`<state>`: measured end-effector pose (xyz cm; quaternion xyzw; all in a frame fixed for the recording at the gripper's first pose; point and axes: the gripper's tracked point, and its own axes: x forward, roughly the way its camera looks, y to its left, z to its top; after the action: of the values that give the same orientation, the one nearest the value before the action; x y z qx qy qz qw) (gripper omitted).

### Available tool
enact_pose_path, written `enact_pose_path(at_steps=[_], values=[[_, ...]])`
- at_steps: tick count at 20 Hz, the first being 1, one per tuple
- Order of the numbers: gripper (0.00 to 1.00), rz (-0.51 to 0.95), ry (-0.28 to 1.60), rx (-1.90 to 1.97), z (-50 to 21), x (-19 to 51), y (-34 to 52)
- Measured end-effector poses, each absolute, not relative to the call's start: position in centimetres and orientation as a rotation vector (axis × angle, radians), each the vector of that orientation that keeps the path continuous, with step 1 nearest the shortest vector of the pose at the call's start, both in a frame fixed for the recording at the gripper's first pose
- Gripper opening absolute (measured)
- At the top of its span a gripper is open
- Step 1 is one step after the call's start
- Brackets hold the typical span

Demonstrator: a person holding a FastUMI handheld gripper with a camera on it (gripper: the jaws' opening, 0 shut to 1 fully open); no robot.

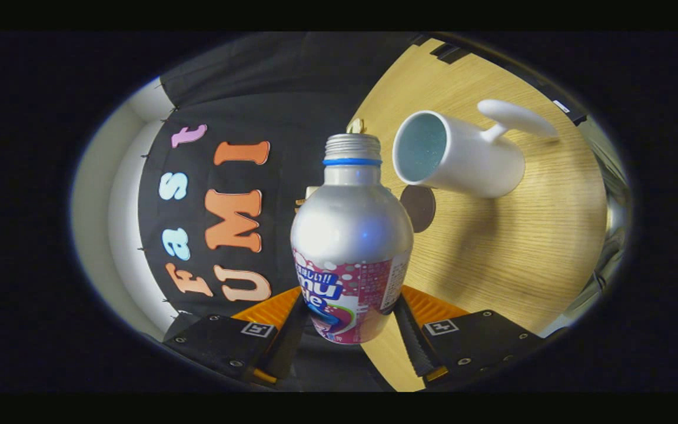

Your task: Take the bottle from table, then pour the juice into the cup, finally place the bottle on the coaster

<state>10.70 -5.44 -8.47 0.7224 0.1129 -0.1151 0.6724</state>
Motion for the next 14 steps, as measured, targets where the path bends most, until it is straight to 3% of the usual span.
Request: enact_pose_path(at_steps=[14], values=[[0.77, -0.275, 0.268, 1.779, -7.7, 11.8, -6.0]])
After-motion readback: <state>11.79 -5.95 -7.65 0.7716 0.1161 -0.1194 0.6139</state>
